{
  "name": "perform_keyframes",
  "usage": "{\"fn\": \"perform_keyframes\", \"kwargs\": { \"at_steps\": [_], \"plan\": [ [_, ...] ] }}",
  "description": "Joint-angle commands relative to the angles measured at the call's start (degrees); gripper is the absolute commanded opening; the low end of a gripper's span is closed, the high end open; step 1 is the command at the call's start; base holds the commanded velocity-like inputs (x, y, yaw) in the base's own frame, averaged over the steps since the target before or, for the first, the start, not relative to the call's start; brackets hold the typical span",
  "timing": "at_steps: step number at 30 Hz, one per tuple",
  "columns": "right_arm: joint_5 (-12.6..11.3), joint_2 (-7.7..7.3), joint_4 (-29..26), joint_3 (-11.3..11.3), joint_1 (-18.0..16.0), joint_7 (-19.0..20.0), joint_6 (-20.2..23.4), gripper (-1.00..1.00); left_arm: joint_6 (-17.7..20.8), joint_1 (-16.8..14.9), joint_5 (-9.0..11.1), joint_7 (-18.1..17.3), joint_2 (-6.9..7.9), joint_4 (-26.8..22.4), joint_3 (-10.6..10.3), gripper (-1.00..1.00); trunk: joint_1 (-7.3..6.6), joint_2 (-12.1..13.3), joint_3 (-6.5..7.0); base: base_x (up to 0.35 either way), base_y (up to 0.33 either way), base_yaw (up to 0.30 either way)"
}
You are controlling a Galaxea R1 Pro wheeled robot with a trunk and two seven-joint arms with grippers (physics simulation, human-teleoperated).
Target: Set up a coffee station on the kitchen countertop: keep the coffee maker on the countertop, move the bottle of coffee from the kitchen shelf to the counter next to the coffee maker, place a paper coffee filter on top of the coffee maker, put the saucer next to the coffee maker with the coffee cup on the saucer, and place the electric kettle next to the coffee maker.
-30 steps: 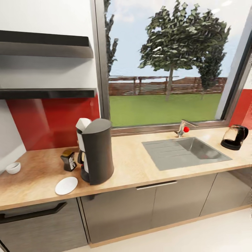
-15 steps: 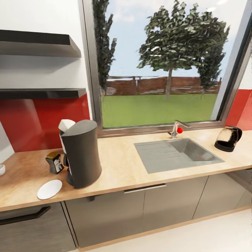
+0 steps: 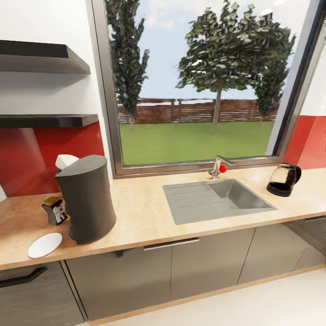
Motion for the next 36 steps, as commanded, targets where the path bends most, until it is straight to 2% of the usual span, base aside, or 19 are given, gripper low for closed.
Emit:
{"fn": "perform_keyframes", "kwargs": {
  "at_steps": [1,6,10,15,26,36],
  "plan": [
    [-0.6,-0.02,0.0,0.5,0.0,0.2,0.0,1.0,-0.3,0.0,-0.6,0.2,0.01,0.1,0.4,1.0,0.02,0.0,-0.02,0.0,-0.275,0.0],
    [-0.6,0.03,0.1,0.5,0.0,0.2,0.0,1.0,-0.4,0.0,-0.6,0.2,0.03,0.1,0.4,1.0,0.02,0.0,-0.02,0.0,-0.275,0.0],
    [-0.5,1.57,0.3,0.5,0.0,0.2,0.0,1.0,-0.5,0.0,-0.7,0.2,0.03,0.0,0.4,1.0,0.02,0.0,-0.02,0.0,-0.275,0.0],
    [-0.5,2.17,0.4,0.5,0.0,0.2,0.0,1.0,-0.5,0.0,-0.7,0.2,0.02,0.0,0.4,1.0,0.02,0.0,-0.02,0.0,-0.275,0.0],
    [-0.7,2.13,0.0,0.2,0.0,0.2,0.0,1.0,-0.6,0.0,-0.2,0.2,0.03,0.0,1.0,1.0,0.02,0.0,-0.02,0.042,-0.275,-0.001],
    [-0.7,1.68,0.0,0.2,0.0,0.2,0.0,1.0,-0.6,0.0,-0.2,0.3,-0.05,-0.1,1.2,1.0,0.02,0.0,-0.02,0.195,-0.223,-0.224]
  ]
}}
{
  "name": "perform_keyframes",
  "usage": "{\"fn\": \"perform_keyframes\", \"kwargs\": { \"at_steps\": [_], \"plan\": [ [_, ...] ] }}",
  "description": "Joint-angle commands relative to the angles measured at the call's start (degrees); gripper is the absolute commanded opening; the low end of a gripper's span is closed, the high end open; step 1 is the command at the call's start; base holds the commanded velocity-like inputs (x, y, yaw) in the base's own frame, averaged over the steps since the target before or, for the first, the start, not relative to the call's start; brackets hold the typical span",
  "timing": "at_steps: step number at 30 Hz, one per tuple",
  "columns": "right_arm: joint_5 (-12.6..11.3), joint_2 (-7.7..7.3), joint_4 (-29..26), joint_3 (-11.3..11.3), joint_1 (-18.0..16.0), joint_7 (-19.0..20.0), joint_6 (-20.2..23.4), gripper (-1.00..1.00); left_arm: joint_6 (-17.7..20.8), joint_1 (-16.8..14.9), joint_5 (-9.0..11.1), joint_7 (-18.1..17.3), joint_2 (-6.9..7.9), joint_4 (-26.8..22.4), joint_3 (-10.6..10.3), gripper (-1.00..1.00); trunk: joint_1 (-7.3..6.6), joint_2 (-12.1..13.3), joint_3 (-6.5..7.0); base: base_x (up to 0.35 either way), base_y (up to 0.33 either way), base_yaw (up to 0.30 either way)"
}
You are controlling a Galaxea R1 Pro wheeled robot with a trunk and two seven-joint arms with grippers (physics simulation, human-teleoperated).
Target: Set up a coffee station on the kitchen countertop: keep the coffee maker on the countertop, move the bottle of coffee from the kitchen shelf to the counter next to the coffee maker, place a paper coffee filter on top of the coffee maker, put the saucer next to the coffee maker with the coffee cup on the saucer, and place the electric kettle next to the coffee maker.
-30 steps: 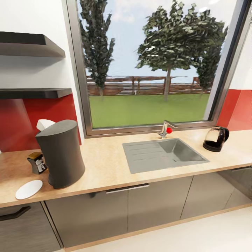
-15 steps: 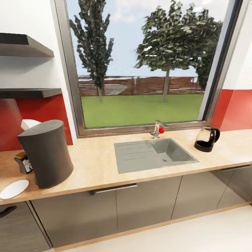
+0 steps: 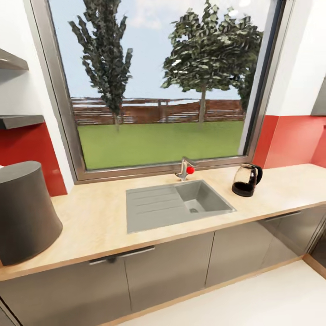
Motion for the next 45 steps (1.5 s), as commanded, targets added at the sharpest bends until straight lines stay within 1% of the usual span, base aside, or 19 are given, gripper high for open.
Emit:
{"fn": "perform_keyframes", "kwargs": {
  "at_steps": [1,15,20,24,26,27,30,33,39,45],
  "plan": [
    [-0.6,-0.02,0.0,0.5,0.0,0.2,0.0,1.0,-0.3,0.0,-0.6,0.2,0.0,0.1,0.4,1.0,0.04,0.0,-0.02,0.23,-0.212,-0.264],
    [-0.6,-0.11,0.0,0.5,0.0,0.2,0.0,1.0,-0.2,0.0,-0.6,-0.1,0.04,0.5,0.0,1.0,0.04,0.0,-0.02,0.23,-0.211,-0.265],
    [-0.6,-0.11,0.0,0.5,0.0,0.2,0.0,1.0,-0.3,0.0,-0.8,-0.6,0.31,3.5,-0.3,1.0,0.04,0.0,-0.02,0.164,-0.123,-0.265],
    [-0.6,-0.11,0.0,0.5,0.0,0.2,0.0,1.0,-0.1,0.1,-0.9,-1.1,0.58,4.8,-0.6,1.0,0.04,0.0,-0.02,0.039,-0.025,-0.265],
    [-0.6,-0.11,0.0,0.5,0.0,0.2,0.0,1.0,0.0,0.1,-1.0,-5.6,0.79,5.2,-0.7,1.0,0.04,0.0,-0.02,0.004,-0.003,-0.265],
    [-0.6,-0.11,0.0,0.5,0.0,0.2,0.0,1.0,0.0,0.1,-1.1,-8.4,0.84,5.2,-0.8,1.0,0.04,0.0,-0.02,0.001,-0.001,-0.265],
    [-0.6,-0.11,0.0,0.5,0.0,0.2,0.0,1.0,-0.2,0.9,-1.2,-9.9,1.01,5.0,-0.7,1.0,0.04,0.0,-0.02,0.001,0.0,-0.265],
    [-0.6,-0.11,0.0,0.4,0.0,0.2,0.0,1.0,-0.3,1.4,-1.2,-9.9,1.22,4.8,-0.6,1.0,0.04,0.0,-0.02,0.0,0.0,-0.265],
    [-0.6,-0.12,0.0,0.4,0.0,0.2,0.0,1.0,-0.3,1.5,-1.2,-7.9,1.17,4.8,-0.7,1.0,0.04,0.0,-0.02,0.062,-0.047,-0.258],
    [-0.5,-0.11,0.0,0.4,0.0,0.3,-0.1,1.0,-0.3,1.6,-1.1,-7.4,1.0,4.7,-0.6,1.0,0.04,0.0,-0.02,0.181,-0.185,-0.064]
  ]
}}
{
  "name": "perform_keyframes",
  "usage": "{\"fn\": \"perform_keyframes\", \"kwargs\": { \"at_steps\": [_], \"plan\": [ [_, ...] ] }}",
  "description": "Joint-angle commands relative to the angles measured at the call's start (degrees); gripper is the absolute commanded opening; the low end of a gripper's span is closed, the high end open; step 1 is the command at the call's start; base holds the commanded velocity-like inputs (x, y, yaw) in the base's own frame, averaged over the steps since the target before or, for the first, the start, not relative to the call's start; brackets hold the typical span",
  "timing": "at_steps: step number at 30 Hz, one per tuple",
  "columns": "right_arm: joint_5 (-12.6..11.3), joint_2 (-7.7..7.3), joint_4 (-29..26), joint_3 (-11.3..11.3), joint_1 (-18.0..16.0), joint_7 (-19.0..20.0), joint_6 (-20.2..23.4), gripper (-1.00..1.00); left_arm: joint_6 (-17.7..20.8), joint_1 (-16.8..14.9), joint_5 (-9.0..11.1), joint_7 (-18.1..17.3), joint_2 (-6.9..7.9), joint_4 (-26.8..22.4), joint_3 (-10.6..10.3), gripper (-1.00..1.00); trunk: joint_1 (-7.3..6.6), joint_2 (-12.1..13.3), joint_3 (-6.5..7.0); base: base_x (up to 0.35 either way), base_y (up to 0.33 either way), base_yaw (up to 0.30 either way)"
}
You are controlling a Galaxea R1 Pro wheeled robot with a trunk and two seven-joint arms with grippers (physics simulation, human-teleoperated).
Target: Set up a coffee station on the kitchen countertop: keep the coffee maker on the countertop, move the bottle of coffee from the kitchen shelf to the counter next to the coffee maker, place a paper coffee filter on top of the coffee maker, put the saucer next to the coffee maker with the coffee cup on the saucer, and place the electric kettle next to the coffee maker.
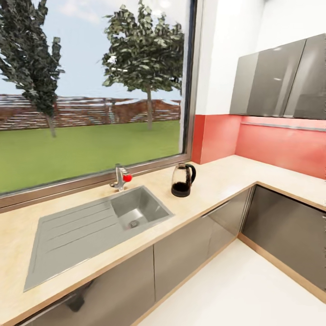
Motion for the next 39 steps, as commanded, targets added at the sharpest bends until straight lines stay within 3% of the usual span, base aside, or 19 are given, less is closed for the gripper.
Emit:
{"fn": "perform_keyframes", "kwargs": {
  "at_steps": [1,39],
  "plan": [
    [-0.6,-0.02,0.0,0.5,0.0,0.2,0.0,1.0,-0.1,0.0,-0.4,-0.2,0.0,0.0,0.5,1.0,0.04,0.0,-0.02,0.173,-0.231,-0.007],
    [-0.8,-0.09,0.1,0.4,0.0,0.1,0.0,1.0,-0.1,0.0,-0.1,-0.1,-0.05,-0.2,1.3,1.0,0.04,0.0,-0.02,0.108,-0.282,0.0]
  ]
}}
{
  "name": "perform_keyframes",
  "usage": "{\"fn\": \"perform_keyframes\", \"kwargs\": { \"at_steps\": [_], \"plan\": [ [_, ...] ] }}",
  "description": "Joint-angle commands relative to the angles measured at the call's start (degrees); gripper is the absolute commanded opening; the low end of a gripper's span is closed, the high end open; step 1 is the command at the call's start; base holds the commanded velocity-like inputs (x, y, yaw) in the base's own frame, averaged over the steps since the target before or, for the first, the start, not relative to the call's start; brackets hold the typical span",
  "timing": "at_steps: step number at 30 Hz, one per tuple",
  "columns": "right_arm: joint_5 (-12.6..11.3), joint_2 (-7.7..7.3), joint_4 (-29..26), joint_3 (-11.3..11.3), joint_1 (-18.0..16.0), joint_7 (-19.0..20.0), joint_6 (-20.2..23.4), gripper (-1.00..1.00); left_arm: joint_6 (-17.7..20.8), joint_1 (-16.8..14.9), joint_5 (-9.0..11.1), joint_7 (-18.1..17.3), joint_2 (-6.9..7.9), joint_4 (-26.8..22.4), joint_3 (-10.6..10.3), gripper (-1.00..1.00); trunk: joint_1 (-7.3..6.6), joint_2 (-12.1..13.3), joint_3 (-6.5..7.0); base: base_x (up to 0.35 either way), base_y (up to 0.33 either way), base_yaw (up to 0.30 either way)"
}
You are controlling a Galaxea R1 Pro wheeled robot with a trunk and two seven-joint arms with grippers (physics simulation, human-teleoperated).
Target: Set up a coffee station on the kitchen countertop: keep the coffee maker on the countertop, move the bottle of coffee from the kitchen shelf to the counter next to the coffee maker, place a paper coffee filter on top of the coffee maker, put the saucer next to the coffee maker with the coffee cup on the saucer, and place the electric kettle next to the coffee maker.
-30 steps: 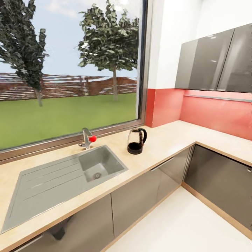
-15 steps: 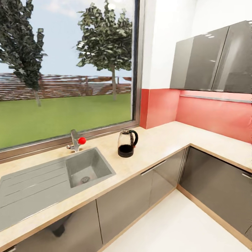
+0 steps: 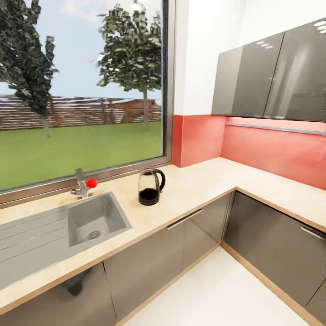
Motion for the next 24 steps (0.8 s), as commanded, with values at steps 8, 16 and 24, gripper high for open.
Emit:
{"fn": "perform_keyframes", "kwargs": {
  "at_steps": [8,16,24],
  "plan": [
    [-0.6,0.03,0.0,0.5,0.0,0.2,0.0,1.0,-0.1,0.0,-0.4,-0.2,0.05,0.0,0.6,1.0,0.02,0.0,-0.02,0.001,-0.304,0.0],
    [-0.6,0.05,0.0,0.5,0.0,0.2,0.0,1.0,-0.1,0.0,-0.4,-0.2,0.11,0.0,0.6,1.0,0.02,0.0,-0.02,0.0,-0.305,0.004],
    [-0.6,0.05,0.0,0.5,0.0,0.2,0.0,1.0,-0.1,0.0,-0.3,-0.2,0.01,0.0,0.6,1.0,0.02,0.0,-0.02,0.0,-0.305,0.192]
  ]
}}
